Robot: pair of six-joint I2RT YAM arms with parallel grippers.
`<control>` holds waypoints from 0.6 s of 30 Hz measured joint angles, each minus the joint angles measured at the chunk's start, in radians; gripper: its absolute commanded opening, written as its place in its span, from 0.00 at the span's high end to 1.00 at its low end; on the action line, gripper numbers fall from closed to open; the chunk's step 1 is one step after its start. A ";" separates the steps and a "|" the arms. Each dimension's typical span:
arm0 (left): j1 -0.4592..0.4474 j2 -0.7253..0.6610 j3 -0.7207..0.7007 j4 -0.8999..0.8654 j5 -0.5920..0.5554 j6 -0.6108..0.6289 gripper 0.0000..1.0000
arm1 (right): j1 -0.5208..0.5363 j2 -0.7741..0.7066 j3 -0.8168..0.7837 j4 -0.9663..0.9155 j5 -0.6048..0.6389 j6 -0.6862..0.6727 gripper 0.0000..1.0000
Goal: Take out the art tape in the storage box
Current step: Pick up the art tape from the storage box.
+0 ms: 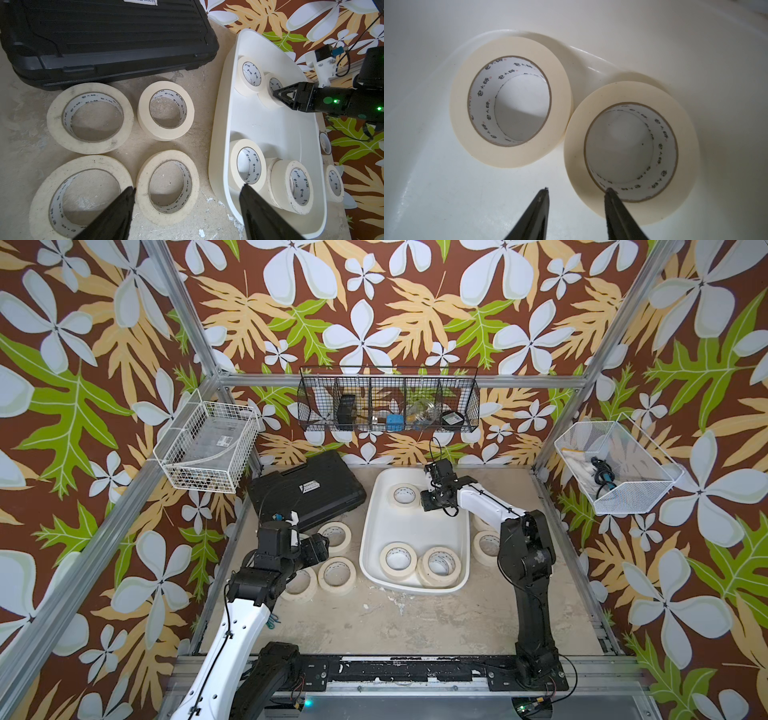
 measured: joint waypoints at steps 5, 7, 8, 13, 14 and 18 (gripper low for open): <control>0.000 0.006 -0.003 0.001 0.013 0.002 0.18 | 0.000 0.040 0.031 -0.003 -0.007 -0.008 0.52; 0.000 0.006 -0.007 0.002 0.016 0.002 0.18 | 0.000 0.058 0.044 -0.004 -0.006 -0.014 0.52; 0.000 0.007 -0.010 0.003 0.019 0.002 0.18 | 0.000 0.067 0.051 -0.005 -0.006 -0.019 0.52; 0.000 0.012 -0.014 0.008 0.028 0.002 0.18 | 0.000 0.106 0.079 -0.007 0.010 -0.035 0.52; 0.000 0.012 -0.014 0.009 0.029 0.002 0.18 | 0.000 0.113 0.082 -0.004 0.013 -0.039 0.52; 0.000 0.016 -0.021 0.018 0.039 0.002 0.18 | 0.000 0.135 0.095 0.011 0.014 -0.050 0.53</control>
